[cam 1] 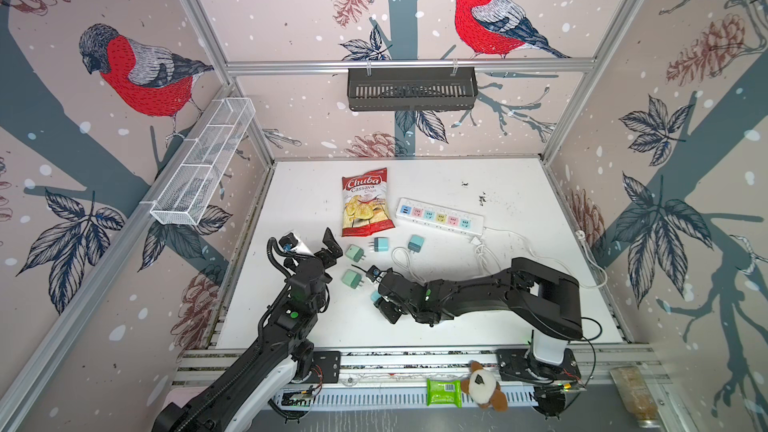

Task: Insert the plug
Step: 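Lift the teal charger with the right gripper while the left gripper approaches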

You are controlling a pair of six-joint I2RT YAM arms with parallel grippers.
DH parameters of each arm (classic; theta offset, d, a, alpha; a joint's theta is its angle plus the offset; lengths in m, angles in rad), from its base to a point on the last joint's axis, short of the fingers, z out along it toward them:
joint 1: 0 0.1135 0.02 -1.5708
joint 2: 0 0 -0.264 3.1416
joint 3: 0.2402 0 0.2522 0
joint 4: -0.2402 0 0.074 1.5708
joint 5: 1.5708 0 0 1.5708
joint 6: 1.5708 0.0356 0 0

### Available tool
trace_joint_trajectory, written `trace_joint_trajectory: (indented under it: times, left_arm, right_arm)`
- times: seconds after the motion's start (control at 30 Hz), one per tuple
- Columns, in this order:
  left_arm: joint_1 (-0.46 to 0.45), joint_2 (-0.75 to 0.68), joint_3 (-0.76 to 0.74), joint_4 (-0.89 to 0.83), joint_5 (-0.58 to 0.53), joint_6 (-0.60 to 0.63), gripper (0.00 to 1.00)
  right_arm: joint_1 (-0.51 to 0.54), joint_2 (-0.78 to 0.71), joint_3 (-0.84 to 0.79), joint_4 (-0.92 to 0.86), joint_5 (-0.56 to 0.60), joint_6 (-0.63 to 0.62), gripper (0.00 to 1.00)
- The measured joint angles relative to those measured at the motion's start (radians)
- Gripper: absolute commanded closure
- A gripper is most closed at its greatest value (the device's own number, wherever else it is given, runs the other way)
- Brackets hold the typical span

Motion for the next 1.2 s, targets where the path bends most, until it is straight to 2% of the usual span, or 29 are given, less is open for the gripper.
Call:
trace_joint_trajectory:
  times: [0.13,0.3,0.47,0.53,0.63,0.8,0.93,1.07,1.2]
  left_arm:
    - [0.0,0.017,0.009,0.002,0.013,0.0,0.01]
    - [0.0,0.024,0.01,0.009,0.08,0.0,0.02]
    - [0.0,-0.03,0.005,0.026,0.169,0.003,0.02]
    - [0.0,-0.05,-0.001,0.041,0.22,0.008,0.05]
    - [-0.01,-0.044,-0.002,0.09,0.353,0.05,0.11]
    - [-0.129,0.068,0.074,0.135,0.583,0.15,0.19]
    - [-0.24,0.171,0.165,0.137,0.687,0.237,0.23]
    - [-0.303,0.236,0.217,0.132,0.785,0.294,0.25]
    - [-0.321,0.261,0.237,0.127,0.836,0.312,0.25]
  right_arm:
    - [0.004,-0.061,-0.045,-0.011,0.014,-0.007,0.76]
    - [-0.006,-0.286,-0.146,0.025,0.077,-0.062,0.9]
    - [-0.037,-0.534,-0.279,0.177,0.209,-0.152,0.92]
    - [-0.037,-0.62,-0.35,0.253,0.255,-0.197,0.93]
    - [-0.04,-0.744,-0.491,0.384,0.335,-0.249,0.93]
    - [-0.057,-0.923,-0.726,0.535,0.404,-0.336,0.93]
    - [-0.102,-1.033,-0.809,0.631,0.406,-0.36,0.93]
    - [-0.116,-1.044,-0.841,0.692,0.378,-0.378,0.95]
    - [-0.118,-1.007,-0.861,0.76,0.37,-0.408,0.96]
